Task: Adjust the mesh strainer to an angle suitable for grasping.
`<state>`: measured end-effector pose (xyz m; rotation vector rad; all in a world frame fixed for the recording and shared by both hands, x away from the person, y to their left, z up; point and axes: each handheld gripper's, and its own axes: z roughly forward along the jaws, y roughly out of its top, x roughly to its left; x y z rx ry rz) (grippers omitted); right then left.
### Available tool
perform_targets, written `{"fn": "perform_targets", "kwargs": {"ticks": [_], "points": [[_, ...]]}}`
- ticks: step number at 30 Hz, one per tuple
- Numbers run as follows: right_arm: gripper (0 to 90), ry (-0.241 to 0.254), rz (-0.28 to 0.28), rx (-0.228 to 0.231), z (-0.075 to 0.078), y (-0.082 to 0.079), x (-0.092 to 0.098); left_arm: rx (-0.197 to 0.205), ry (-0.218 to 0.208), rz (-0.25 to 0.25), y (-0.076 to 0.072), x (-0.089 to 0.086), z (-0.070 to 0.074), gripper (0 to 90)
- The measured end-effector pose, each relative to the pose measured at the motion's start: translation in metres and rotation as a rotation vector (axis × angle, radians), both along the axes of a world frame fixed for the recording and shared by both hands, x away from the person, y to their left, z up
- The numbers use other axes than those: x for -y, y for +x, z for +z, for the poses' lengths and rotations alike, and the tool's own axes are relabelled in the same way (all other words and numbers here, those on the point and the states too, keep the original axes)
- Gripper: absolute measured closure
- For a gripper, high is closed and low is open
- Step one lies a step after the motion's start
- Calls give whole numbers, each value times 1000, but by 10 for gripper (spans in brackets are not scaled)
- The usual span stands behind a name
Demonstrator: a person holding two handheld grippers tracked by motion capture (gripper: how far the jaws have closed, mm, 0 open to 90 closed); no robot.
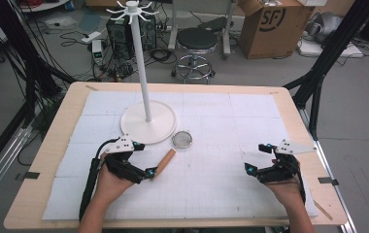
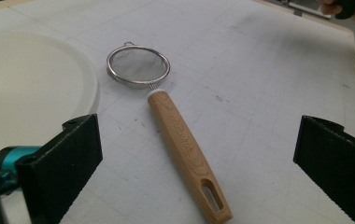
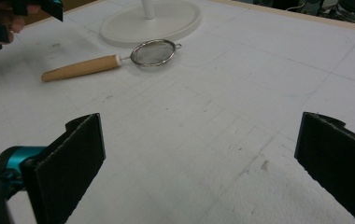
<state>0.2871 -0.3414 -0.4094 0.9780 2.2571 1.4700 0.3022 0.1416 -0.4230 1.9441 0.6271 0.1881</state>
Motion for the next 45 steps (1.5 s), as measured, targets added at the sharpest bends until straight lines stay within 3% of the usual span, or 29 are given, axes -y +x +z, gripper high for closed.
{"fn": "perform_targets", "kwargs": {"ticks": [7,8,14,15,21,26,36,43,45], "points": [[5,-8,-2,-5,0,0,0,-16,56,8,4,13,-3,17],[6,-10,-2,-3,-1,0,-1,-18,84,2,5,17,-5,17],[6,-11,-6,-6,-1,0,-1,-42,100,4,12,29,-9,18],[6,-13,-2,-7,-1,0,-1,-51,128,5,16,34,-11,26],[6,-17,1,-7,-1,1,-1,-80,189,9,25,50,-15,43],[6,-34,-1,-2,-2,2,-1,-91,241,21,30,55,-18,178],[6,-33,-3,-2,-2,1,-2,-96,286,57,31,56,-21,457],[6,-33,-1,-10,-2,1,-2,-96,314,42,30,60,-22,575],[5,-33,-1,-13,-2,1,-2,-101,306,49,30,60,-22,580]]}}
